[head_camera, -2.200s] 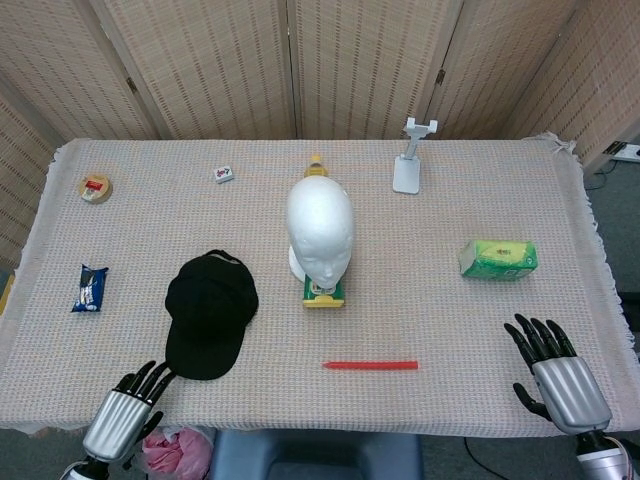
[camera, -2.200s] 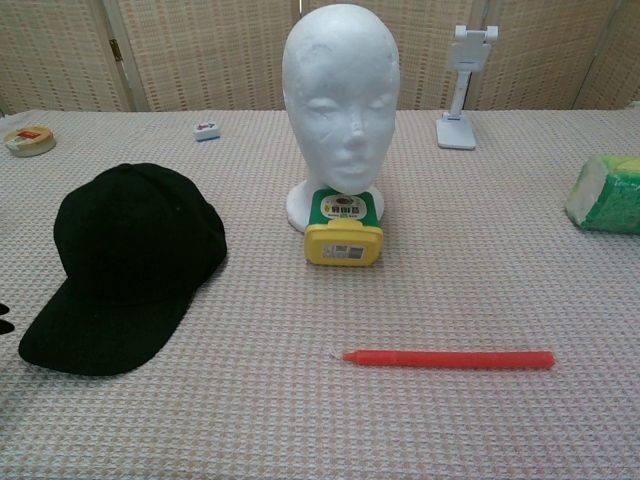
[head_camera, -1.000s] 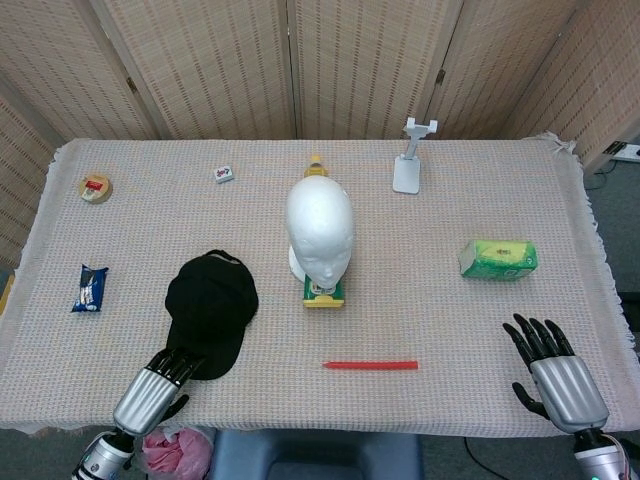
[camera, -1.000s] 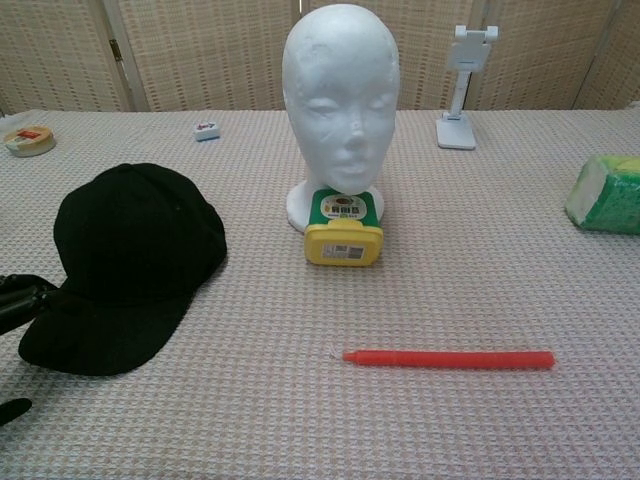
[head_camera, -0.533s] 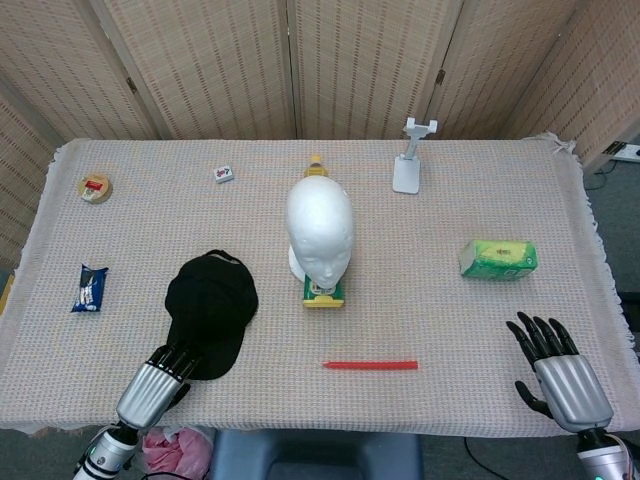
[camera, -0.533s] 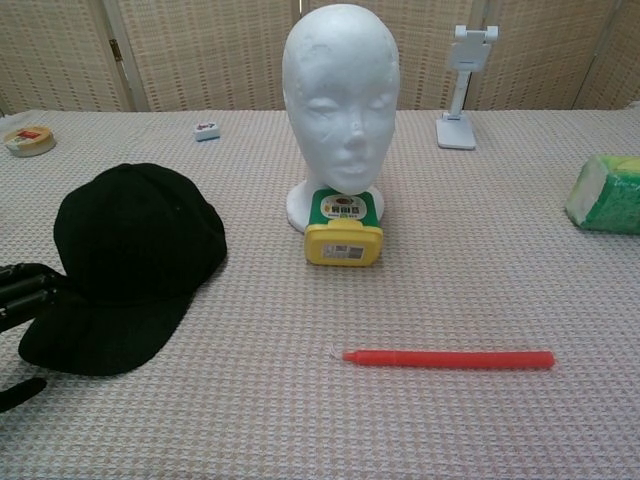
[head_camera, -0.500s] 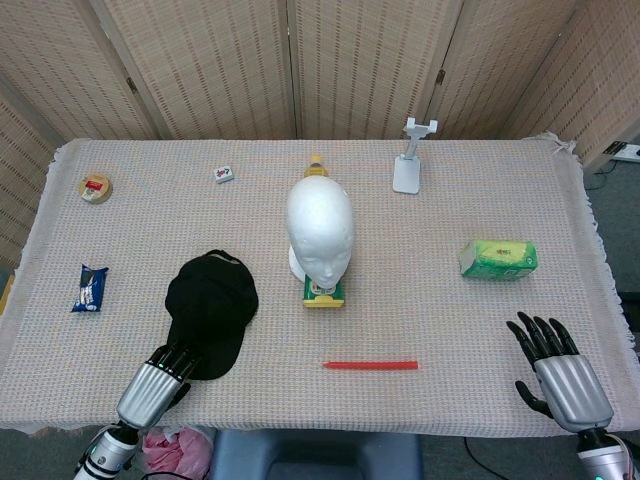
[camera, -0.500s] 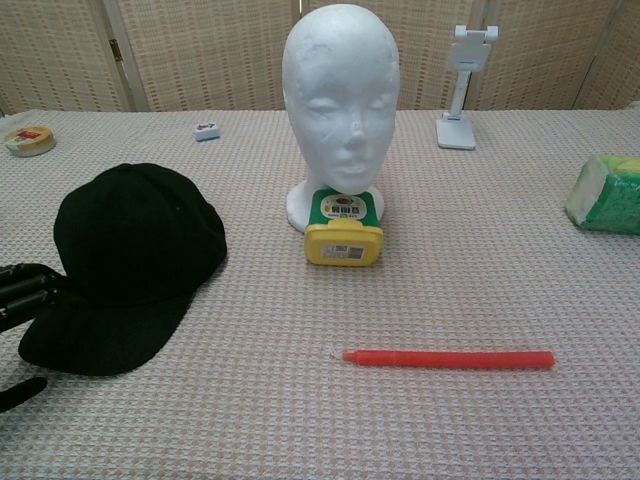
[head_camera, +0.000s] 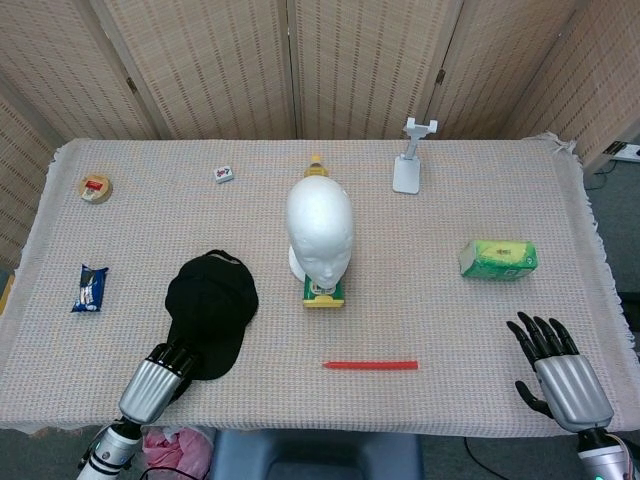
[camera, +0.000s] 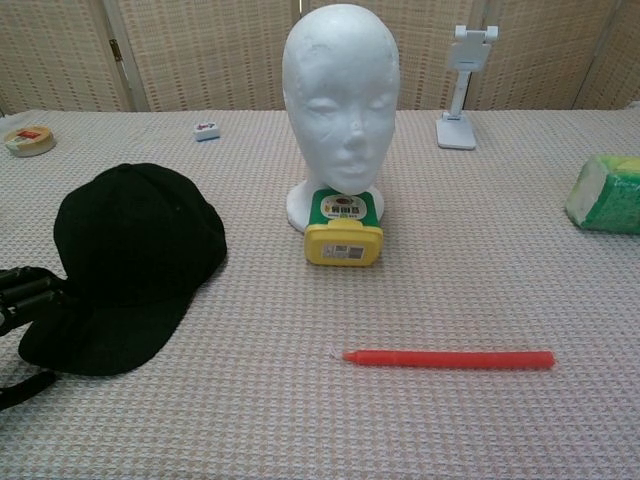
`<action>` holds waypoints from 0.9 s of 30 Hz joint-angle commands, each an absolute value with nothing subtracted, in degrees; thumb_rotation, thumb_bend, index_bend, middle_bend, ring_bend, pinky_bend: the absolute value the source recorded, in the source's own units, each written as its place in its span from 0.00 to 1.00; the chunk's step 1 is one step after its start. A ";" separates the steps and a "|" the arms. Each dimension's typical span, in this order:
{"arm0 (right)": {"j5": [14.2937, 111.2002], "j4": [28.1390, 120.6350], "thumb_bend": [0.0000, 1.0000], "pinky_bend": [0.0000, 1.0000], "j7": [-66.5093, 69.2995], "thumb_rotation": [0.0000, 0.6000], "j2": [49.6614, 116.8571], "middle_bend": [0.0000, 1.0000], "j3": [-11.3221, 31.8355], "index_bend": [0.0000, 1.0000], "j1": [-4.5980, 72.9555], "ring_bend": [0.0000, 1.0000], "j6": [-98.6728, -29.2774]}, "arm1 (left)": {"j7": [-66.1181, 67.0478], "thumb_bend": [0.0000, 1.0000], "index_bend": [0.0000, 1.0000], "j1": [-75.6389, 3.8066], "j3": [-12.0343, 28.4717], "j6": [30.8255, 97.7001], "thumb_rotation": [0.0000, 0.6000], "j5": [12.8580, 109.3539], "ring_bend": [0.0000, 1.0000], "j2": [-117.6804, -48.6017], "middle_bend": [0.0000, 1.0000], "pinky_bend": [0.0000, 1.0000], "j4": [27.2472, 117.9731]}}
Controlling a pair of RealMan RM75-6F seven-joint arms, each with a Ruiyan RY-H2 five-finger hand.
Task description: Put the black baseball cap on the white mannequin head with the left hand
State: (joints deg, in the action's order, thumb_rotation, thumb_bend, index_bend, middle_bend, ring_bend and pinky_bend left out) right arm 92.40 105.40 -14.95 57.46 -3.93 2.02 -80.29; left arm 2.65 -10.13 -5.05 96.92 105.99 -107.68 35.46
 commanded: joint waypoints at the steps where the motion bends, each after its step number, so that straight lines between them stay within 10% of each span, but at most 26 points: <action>1: 92.34 105.39 0.25 0.00 -14.97 1.00 57.46 0.00 -3.92 0.00 2.05 0.00 -80.23 | 1.35 0.26 0.37 -10.44 -4.98 97.50 1.00 105.36 0.31 -108.94 0.38 0.45 33.27; 27: 91.91 105.44 0.25 0.00 -14.40 1.00 57.11 0.00 -3.71 0.00 2.21 0.00 -80.24 | -4.15 0.26 0.41 -11.59 -4.37 99.08 1.00 100.89 0.35 -117.42 0.44 0.47 19.79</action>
State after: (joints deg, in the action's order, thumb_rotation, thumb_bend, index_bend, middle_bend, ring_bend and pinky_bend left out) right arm 91.91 105.44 -14.40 57.11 -3.71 2.21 -80.25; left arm -3.77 -11.65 -4.46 98.73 101.20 -116.94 20.37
